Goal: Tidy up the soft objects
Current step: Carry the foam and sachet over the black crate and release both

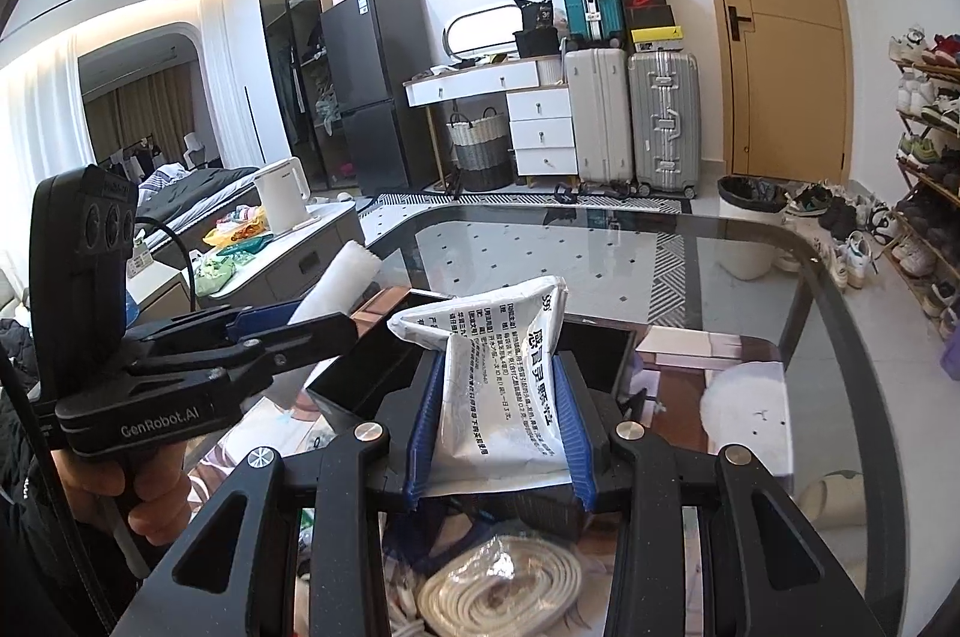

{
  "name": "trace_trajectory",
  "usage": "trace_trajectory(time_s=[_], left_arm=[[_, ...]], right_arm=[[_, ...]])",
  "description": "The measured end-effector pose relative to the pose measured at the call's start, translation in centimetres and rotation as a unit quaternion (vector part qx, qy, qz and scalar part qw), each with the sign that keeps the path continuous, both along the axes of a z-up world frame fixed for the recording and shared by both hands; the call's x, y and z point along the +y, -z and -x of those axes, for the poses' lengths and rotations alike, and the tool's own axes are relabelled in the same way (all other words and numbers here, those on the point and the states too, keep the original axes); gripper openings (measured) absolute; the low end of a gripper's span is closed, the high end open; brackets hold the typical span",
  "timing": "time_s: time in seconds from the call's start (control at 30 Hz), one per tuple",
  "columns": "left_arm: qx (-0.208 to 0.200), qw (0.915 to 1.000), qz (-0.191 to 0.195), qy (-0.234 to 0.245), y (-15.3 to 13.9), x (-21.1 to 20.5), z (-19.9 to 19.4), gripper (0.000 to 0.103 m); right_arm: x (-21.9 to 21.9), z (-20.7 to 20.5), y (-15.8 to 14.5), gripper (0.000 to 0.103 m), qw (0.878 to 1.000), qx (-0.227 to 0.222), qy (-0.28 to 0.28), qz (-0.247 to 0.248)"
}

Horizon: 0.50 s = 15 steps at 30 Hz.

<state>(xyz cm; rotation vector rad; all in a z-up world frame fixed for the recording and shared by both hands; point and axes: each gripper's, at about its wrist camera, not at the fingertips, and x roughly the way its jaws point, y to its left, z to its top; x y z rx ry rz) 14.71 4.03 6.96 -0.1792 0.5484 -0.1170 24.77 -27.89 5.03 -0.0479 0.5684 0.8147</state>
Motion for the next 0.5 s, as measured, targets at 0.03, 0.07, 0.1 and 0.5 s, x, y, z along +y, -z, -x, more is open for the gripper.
trace_trajectory(time_s=[0.03, 0.07, 0.1, 0.5], left_arm=[[0.004, 1.0, -0.001, 0.001, 0.2, 0.0, -0.4, 0.04], [0.006, 1.0, -0.004, 0.002, 0.3, -0.1, -0.7, 0.04], [0.008, 0.9999, -0.007, 0.001, 0.5, -0.3, -1.0, 0.04], [0.04, 0.9987, -0.031, 0.001, 2.4, -1.1, -4.3, 0.04]], right_arm=[[0.2, -0.3, 0.1, 0.036, 1.0, 0.002, -0.001, 0.0], [0.5, -0.7, 0.3, 0.036, 1.0, 0.003, -0.001, 0.0], [0.7, -0.9, 0.6, 0.036, 1.0, 0.005, 0.0, 0.0], [2.5, -4.7, 3.1, 0.036, 1.0, 0.024, -0.005, 0.012]])
